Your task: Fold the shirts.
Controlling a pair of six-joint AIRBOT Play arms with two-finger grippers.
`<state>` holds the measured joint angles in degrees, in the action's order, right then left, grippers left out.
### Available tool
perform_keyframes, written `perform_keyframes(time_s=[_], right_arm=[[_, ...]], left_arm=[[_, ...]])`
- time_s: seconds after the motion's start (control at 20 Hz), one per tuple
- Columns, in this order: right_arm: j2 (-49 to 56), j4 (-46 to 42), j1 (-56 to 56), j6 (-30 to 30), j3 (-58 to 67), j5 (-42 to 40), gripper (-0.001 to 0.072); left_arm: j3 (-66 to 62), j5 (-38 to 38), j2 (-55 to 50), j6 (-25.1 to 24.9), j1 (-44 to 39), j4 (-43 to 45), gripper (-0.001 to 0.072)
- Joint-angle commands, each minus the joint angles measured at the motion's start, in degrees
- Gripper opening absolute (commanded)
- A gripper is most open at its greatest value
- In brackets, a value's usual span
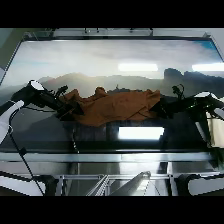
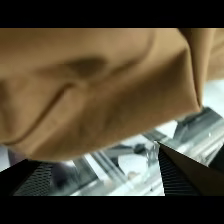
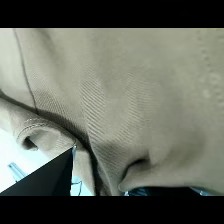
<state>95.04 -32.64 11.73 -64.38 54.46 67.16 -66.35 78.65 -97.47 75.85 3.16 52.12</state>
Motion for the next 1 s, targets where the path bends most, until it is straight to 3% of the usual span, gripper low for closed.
perform_keyframes(time_s=[0.0, 0.15, 0.25, 0.35, 0.45, 0.5, 0.55, 0.6, 0.65, 0.95], right_arm=[[0.1, 1.0, -0.2, 0.6, 0.0, 0.3, 0.0362], [0.1, 1.0, -0.2, 0.8, 0.0, 0.3, 0.0362], [0.1, 1.0, -0.2, 1.0, 0.0, 0.3, 0.0361], [0.1, 1.0, -0.3, 1.0, 0.0, 0.3, 0.0362], [0.1, 2.1, -0.3, 1.0, 0.0, 0.3, 0.0361], [0.1, 3.5, -0.3, 1.7, 0.0, 0.3, 0.0358], [0.1, 4.9, -0.3, 2.9, 0.0, 0.3, 0.0252], [0.1, 6.5, -0.3, 4.5, 0.1, 0.6, 0.0049], [0.0, 8.2, -0.3, 5.7, 0.1, 1.5, 0.0019], [-9.7, 19.8, 4.7, 11.3, 4.6, 19.6, 0.0018]], left_arm=[[-0.8, -2.6, 0.2, -1.5, 0.9, 0.9, 0.0698], [-3.8, -2.1, 0.2, -1.4, 4.1, 0.7, 0.0698], [-3.2, -6.6, 0.1, -2.0, 4.9, -2.9, 0.0697], [-0.6, -9.2, -0.6, -7.3, 4.0, -12.1, 0.0683], [0.6, -8.1, -3.4, -11.4, 1.9, -17.7, 0.0428], [0.2, -6.8, -5.1, -11.6, 0.6, -18.4, 0.0241], [-1.0, -4.9, -6.5, -12.6, -0.3, -19.8, 0.0027], [-2.3, -3.3, -7.1, -13.2, -0.7, -21.2, 0.0026], [-3.7, -2.4, -6.8, -13.2, -0.7, -22.3, 0.0025], [-15.5, 6.2, 7.5, -9.7, 4.2, -22.9, 0.0025]])
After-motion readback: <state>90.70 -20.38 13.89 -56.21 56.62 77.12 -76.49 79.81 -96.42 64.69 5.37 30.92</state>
